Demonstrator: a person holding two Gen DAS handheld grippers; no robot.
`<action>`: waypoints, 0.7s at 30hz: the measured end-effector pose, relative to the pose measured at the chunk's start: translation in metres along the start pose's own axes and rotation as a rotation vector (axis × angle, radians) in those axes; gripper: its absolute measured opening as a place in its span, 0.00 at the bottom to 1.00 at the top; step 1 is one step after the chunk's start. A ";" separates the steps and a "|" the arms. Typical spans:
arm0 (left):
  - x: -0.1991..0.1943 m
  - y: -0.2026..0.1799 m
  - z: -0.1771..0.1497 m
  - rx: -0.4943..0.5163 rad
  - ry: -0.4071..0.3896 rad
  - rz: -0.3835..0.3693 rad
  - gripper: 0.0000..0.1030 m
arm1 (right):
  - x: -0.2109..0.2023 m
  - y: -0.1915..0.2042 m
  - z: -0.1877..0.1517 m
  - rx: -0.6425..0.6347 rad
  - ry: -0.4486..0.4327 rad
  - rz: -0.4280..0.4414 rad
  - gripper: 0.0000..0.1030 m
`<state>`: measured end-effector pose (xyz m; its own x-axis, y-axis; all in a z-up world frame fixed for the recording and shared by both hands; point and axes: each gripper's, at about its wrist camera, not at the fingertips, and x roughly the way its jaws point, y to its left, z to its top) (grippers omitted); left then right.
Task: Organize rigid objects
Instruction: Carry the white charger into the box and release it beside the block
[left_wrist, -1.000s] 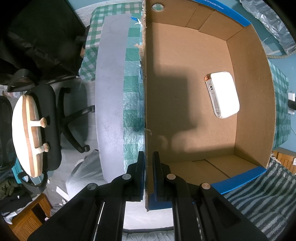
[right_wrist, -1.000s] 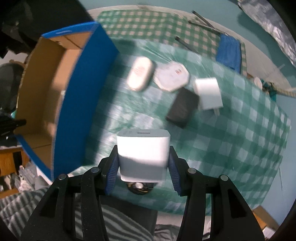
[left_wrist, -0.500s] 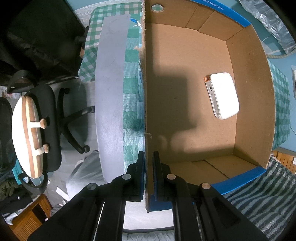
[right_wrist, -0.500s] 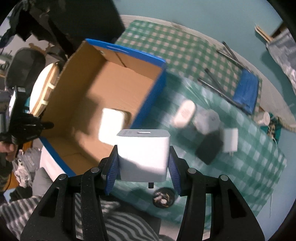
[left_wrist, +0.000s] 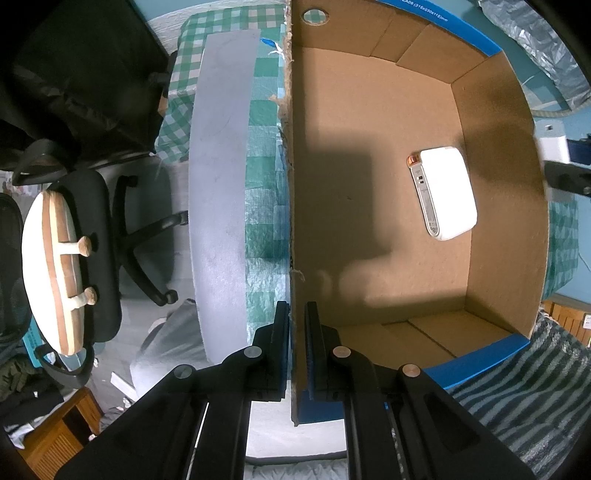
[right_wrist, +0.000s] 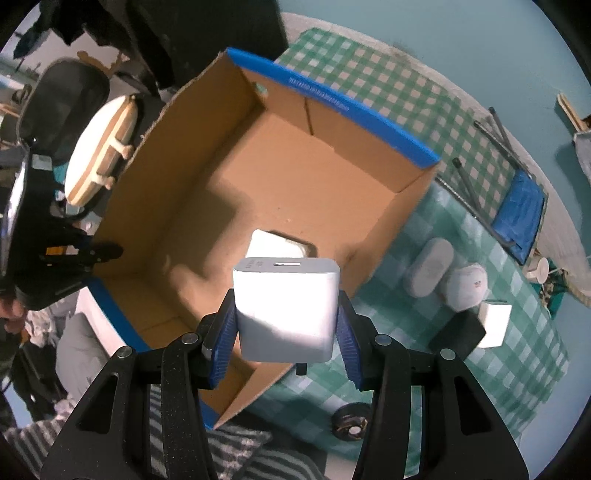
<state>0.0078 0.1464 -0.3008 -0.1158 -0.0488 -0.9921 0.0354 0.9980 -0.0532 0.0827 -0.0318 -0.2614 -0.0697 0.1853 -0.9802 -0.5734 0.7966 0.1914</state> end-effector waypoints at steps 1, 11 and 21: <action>0.000 0.000 0.000 0.001 0.000 0.001 0.08 | 0.005 0.001 0.001 -0.003 0.010 0.002 0.48; 0.000 0.002 0.000 0.002 0.001 0.002 0.08 | 0.043 0.002 0.006 -0.013 0.073 -0.023 0.48; 0.000 0.003 -0.003 0.000 0.008 -0.001 0.08 | 0.049 0.003 0.010 -0.013 0.061 -0.040 0.48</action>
<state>0.0051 0.1497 -0.3006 -0.1242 -0.0496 -0.9910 0.0349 0.9979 -0.0543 0.0860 -0.0142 -0.3085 -0.0964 0.1177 -0.9884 -0.5875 0.7949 0.1519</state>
